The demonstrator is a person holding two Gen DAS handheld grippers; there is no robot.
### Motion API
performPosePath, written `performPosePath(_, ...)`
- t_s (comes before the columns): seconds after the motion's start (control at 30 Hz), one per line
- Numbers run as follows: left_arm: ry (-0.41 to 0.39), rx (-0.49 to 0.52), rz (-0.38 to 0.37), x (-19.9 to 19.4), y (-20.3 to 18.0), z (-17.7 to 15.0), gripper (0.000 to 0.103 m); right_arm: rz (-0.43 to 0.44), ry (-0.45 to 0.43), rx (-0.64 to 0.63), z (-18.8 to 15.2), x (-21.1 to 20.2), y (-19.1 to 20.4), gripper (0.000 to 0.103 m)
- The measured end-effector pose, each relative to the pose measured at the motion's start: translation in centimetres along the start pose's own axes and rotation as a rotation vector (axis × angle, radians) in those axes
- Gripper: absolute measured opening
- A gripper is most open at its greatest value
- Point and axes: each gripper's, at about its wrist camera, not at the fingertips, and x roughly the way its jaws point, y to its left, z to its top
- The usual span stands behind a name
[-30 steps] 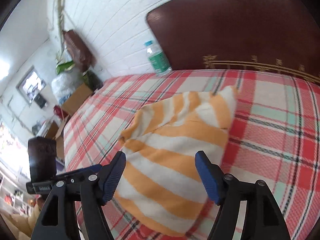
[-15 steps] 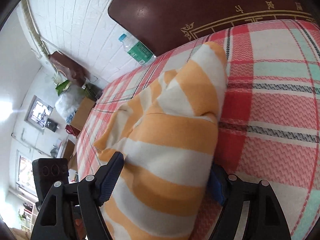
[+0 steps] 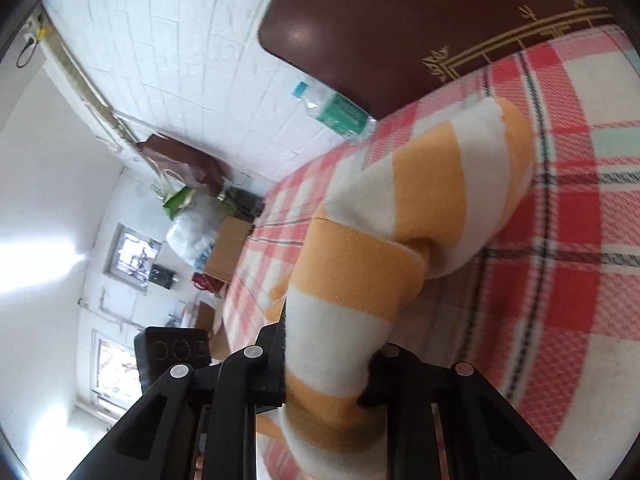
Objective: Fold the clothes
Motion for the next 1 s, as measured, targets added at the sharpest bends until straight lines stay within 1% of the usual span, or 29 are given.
performPosePath(0.07, -0.049, 0.026, 0.015, -3.4, 0.1, 1.1, 0.027, 0.068, -0.001, -0.004, 0.5, 1.5, 2.4, 0.022)
performPosePath(0.17, -0.129, 0.062, 0.066, -8.9, 0.5, 2.8, 0.027, 0.136, 0.01, -0.034, 0.7, 4.9, 5.9, 0.022)
performPosePath(0.27, -0.203, 0.105, 0.155, -13.8, 1.5, 3.6, 0.027, 0.213, 0.027, -0.056, 0.2, 9.1, 9.2, 0.022)
performPosePath(0.33, -0.239, 0.108, 0.215, -16.6, 3.0, 3.6, 0.027, 0.262, 0.04, -0.063, -0.4, 12.1, 11.0, 0.022)
performPosePath(0.4, -0.249, 0.096, 0.314, -18.5, 5.2, 2.8, 0.027, 0.287, 0.07, -0.052, -1.6, 15.2, 12.0, 0.022)
performPosePath(0.47, -0.235, 0.058, 0.385, -19.7, 8.2, 1.7, 0.027, 0.266, 0.127, -0.044, -3.6, 19.1, 12.4, 0.024)
performPosePath(0.5, -0.224, 0.024, 0.42, -20.1, 10.1, 1.0, 0.027, 0.252, 0.157, -0.041, -4.6, 20.8, 12.2, 0.024)
performPosePath(0.57, -0.189, -0.052, 0.464, -19.6, 13.7, -0.5, 0.027, 0.171, 0.241, -0.029, -7.3, 24.5, 11.2, 0.024)
performPosePath(0.63, -0.152, -0.139, 0.486, -19.4, 17.2, -2.4, 0.027, 0.118, 0.313, -0.013, -9.9, 26.5, 9.7, 0.026)
performPosePath(0.67, -0.147, -0.163, 0.479, -19.4, 18.3, -3.3, 0.027, 0.091, 0.349, -0.004, -11.2, 27.3, 8.9, 0.028)
performPosePath(0.7, -0.157, -0.182, 0.452, -19.4, 19.0, -4.2, 0.027, 0.065, 0.382, 0.004, -12.5, 28.1, 8.2, 0.027)
performPosePath(0.73, -0.175, -0.192, 0.43, -19.6, 19.2, -4.7, 0.027, 0.079, 0.356, -0.019, -12.9, 27.7, 8.0, 0.027)
performPosePath(0.77, -0.193, -0.194, 0.417, -19.8, 19.1, -5.1, 0.027, 0.075, 0.354, -0.039, -12.9, 27.3, 8.1, 0.03)
performPosePath(0.8, -0.21, -0.195, 0.419, -20.0, 19.0, -5.3, 0.027, 0.057, 0.365, -0.05, -12.9, 27.1, 8.3, 0.032)
performPosePath(0.87, -0.239, -0.186, 0.458, -20.7, 17.8, -5.8, 0.029, 0.03, 0.374, -0.08, -12.8, 26.3, 8.8, 0.044)
performPosePath(0.9, -0.261, -0.18, 0.492, -21.2, 17.0, -6.0, 0.036, 0.009, 0.363, -0.114, -12.4, 25.6, 9.1, 0.046)
performPosePath(0.93, -0.286, -0.172, 0.535, -21.5, 16.1, -6.1, 0.05, -0.012, 0.352, -0.148, -12.1, 24.9, 9.4, 0.047)
performPosePath(1.0, -0.342, -0.119, 0.618, -22.1, 13.8, -6.9, 0.063, -0.048, 0.333, -0.22, -11.5, 23.3, 10.2, 0.047)
